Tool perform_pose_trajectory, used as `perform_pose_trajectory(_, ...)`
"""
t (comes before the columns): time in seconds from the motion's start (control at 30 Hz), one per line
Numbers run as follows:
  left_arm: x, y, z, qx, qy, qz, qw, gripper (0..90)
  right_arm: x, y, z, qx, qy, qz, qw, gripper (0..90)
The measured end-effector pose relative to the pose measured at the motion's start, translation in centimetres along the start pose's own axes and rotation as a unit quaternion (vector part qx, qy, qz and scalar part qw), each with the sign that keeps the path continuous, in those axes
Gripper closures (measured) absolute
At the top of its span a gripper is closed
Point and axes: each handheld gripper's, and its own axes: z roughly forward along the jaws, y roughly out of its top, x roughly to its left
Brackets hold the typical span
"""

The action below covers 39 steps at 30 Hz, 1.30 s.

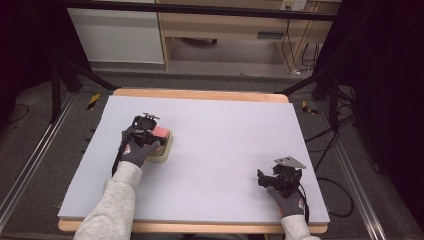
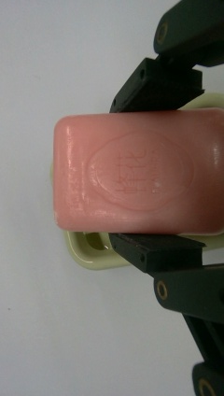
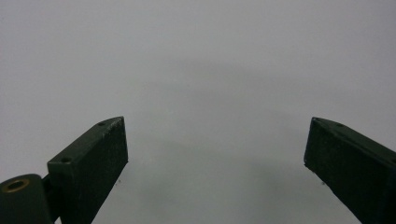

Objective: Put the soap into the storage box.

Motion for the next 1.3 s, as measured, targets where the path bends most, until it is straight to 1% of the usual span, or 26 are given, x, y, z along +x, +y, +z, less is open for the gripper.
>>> perform_pose_trajectory(0.1, 0.1, -0.2, 0.1, 0.003, 0.001, 0.000, 1.0000, 37.4, 0.0, 0.0, 0.0, 0.000, 0.000, -0.001, 1.0000, 6.5)
perform_pose_trajectory(0.17, 0.1, -0.4, 0.3, 0.002, -0.004, -0.002, 1.0000, 37.4, 0.0, 0.0, 0.0, 0.001, -0.001, 0.000, 1.0000, 6.5)
perform_pose_trajectory(0.27, -0.1, -0.4, 0.3, 0.003, -0.006, 0.002, 1.0000, 37.4, -0.1, 0.0, 0.0, 0.000, -0.001, 0.000, 1.0000, 6.5)
perform_pose_trajectory(0.3, -0.1, -0.4, 0.4, 0.003, -0.005, 0.001, 1.0000, 37.4, 0.0, 0.0, 0.0, 0.001, -0.002, 0.003, 1.0000, 6.5)
perform_pose_trajectory(0.7, 0.1, -1.1, 1.1, 0.014, -0.003, -0.002, 0.9999, 37.4, -0.1, 0.0, -0.1, 0.000, -0.003, 0.003, 1.0000, 6.5)
perform_pose_trajectory(0.87, 0.1, -1.1, 1.1, 0.013, -0.005, -0.002, 0.9999, 37.4, -0.1, 0.0, -0.1, 0.000, -0.003, 0.003, 1.0000, 6.5)
perform_pose_trajectory(1.07, 0.1, -1.2, 1.2, 0.008, -0.004, 0.000, 1.0000, 37.2, -0.1, 0.0, -0.1, 0.001, -0.003, 0.005, 1.0000, 6.5)
perform_pose_trajectory(1.1, 0.2, -1.3, 1.2, 0.001, -0.008, -0.002, 1.0000, 37.2, -0.2, -0.1, -0.1, 0.002, -0.003, 0.003, 1.0000, 6.5)
perform_pose_trajectory(1.17, 0.3, -1.4, 1.1, -0.002, -0.010, -0.004, 0.9999, 37.0, -0.3, -0.1, -0.1, 0.001, -0.002, 0.001, 1.0000, 6.4)
perform_pose_trajectory(1.2, 0.4, -1.5, 1.0, -0.008, -0.013, -0.008, 0.9999, 36.3, -0.3, -0.1, 0.0, 0.002, -0.002, 0.001, 1.0000, 6.4)
perform_pose_trajectory(1.23, 0.4, -1.5, 0.9, -0.012, -0.015, -0.009, 0.9998, 35.1, -0.3, -0.1, 0.0, 0.001, -0.003, 0.000, 1.0000, 6.4)
perform_pose_trajectory(1.27, 0.5, -1.5, 0.5, -0.026, -0.023, -0.012, 0.9993, 32.4, -0.3, -0.1, -0.1, -0.001, -0.003, 0.002, 1.0000, 6.3)
perform_pose_trajectory(1.3, 0.5, -1.5, 0.5, -0.026, -0.023, -0.012, 0.9993, 31.1, -0.3, -0.1, -0.1, -0.001, -0.003, 0.002, 1.0000, 6.3)
